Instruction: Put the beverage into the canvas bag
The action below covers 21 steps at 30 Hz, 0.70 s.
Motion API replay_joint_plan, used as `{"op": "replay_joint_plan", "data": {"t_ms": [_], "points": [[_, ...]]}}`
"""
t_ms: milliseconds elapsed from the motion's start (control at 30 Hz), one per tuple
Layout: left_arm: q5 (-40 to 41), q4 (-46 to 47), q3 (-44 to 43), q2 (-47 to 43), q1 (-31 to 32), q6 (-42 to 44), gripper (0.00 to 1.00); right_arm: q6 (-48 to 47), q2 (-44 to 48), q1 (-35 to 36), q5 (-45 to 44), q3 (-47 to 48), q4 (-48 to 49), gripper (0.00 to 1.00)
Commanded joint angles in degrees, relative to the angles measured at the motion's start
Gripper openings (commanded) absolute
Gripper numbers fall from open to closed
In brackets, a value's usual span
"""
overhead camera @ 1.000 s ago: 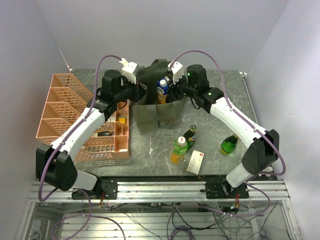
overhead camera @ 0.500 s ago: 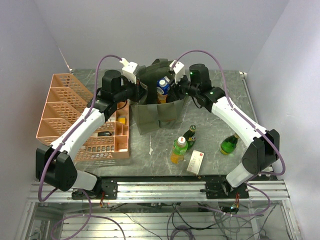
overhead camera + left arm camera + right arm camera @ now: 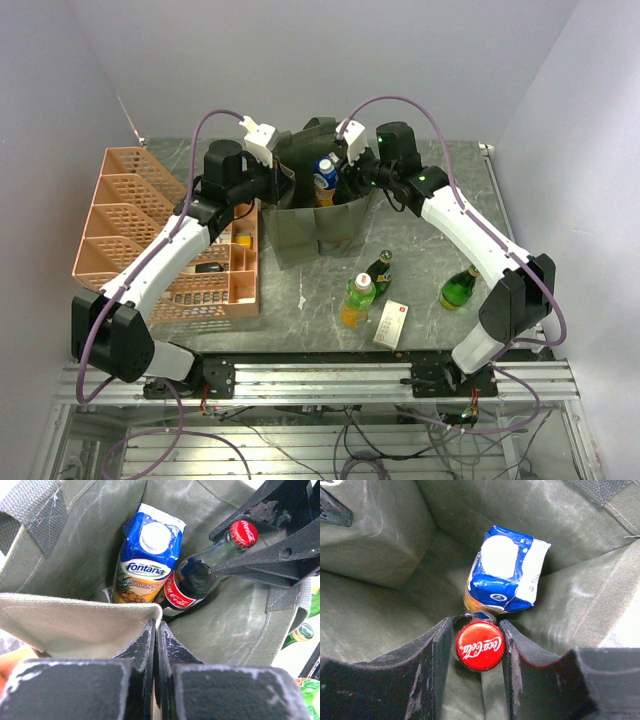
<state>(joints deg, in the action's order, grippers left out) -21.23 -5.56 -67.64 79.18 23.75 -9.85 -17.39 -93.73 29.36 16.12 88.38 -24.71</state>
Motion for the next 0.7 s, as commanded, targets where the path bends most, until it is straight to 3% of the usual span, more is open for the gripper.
{"op": "replay_joint_plan", "data": {"t_ms": [0, 167, 667], "points": [[-1.5, 0.4, -0.1, -0.8, 0.4, 1.0, 0.07, 0.0, -1.2, -0.8, -0.1, 2.1, -4.2, 0.44], [-1.4, 0.5, -0.2, -1.0, 0.4, 1.0, 0.07, 0.5, -1.6, -0.8, 1.1, 3.3, -4.9, 0.53], [-1.1, 0.2, -0.6, -0.6, 0.5, 1.2, 0.07, 2.9, -1.0, -0.9, 5.0, 8.1, -6.4, 0.71]]}}
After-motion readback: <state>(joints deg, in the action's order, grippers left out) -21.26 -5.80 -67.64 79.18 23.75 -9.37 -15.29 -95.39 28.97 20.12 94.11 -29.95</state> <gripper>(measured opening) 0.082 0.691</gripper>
